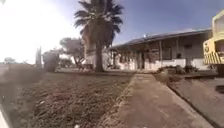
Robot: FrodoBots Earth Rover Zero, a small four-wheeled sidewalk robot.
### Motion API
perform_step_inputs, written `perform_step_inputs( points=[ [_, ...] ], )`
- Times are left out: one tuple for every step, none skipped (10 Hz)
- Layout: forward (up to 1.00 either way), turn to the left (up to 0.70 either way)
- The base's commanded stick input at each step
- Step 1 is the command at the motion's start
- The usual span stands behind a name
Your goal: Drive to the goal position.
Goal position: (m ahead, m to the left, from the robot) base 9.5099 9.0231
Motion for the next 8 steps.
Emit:
perform_step_inputs(
  points=[
    [0.0, 0.0],
    [0.0, 0.0],
    [0.0, 0.0],
    [0.0, 0.0],
    [0.0, 0.0],
    [0.0, 0.0],
    [0.0, 0.0],
    [0.43, 0.0]
  ],
)
